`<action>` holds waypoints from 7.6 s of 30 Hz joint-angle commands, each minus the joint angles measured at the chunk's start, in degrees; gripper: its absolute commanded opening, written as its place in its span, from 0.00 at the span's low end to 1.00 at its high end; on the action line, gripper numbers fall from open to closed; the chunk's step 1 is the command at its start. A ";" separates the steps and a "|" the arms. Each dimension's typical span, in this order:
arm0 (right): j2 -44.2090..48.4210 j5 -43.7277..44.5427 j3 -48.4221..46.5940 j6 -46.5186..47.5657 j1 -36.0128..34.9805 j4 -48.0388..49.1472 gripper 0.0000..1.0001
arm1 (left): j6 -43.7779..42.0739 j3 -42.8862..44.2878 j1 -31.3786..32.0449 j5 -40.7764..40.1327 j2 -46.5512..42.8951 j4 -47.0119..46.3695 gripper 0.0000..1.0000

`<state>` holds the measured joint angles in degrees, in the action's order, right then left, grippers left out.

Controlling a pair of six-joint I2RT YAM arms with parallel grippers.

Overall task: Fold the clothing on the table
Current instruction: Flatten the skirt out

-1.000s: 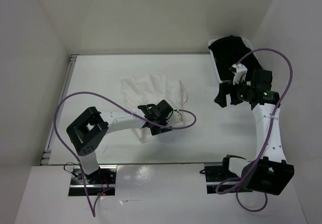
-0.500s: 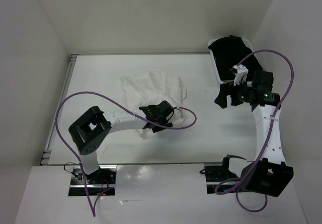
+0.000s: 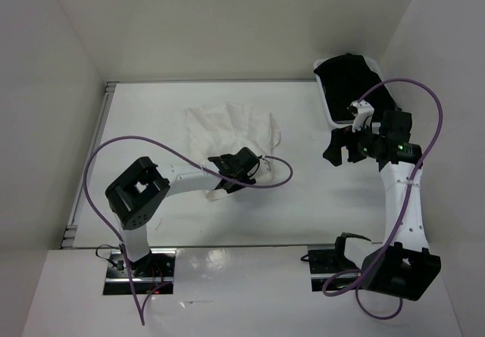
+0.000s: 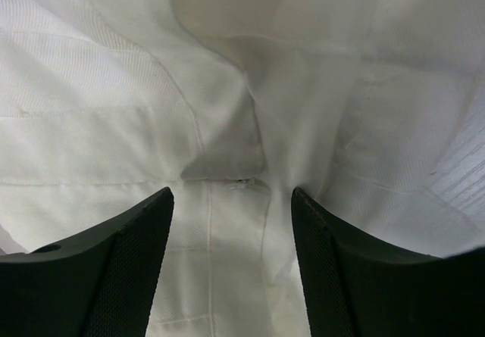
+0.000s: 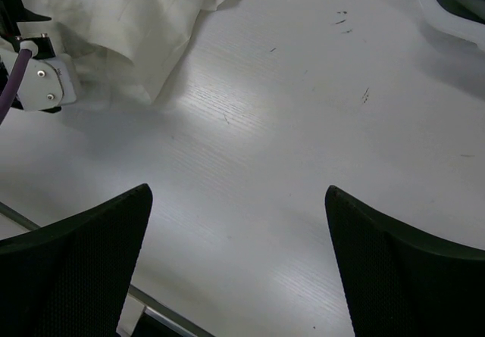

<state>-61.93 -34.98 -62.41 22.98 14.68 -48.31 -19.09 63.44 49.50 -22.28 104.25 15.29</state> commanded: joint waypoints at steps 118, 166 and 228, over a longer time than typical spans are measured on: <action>0.15 -4.49 -2.01 2.94 -1.48 -4.77 0.99 | 8.46 9.08 -22.60 7.52 -5.63 10.55 0.44; -54.96 28.99 -17.48 -22.28 -46.58 20.02 0.13 | 15.75 -5.17 -72.43 37.58 -40.26 20.48 0.99; -51.00 56.95 -36.99 -9.18 -57.47 12.28 0.00 | 9.51 -3.41 -44.84 37.92 -31.91 20.57 0.99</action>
<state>-113.51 23.88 -98.96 14.59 -40.80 -36.14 -8.99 58.22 4.71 15.92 71.92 37.28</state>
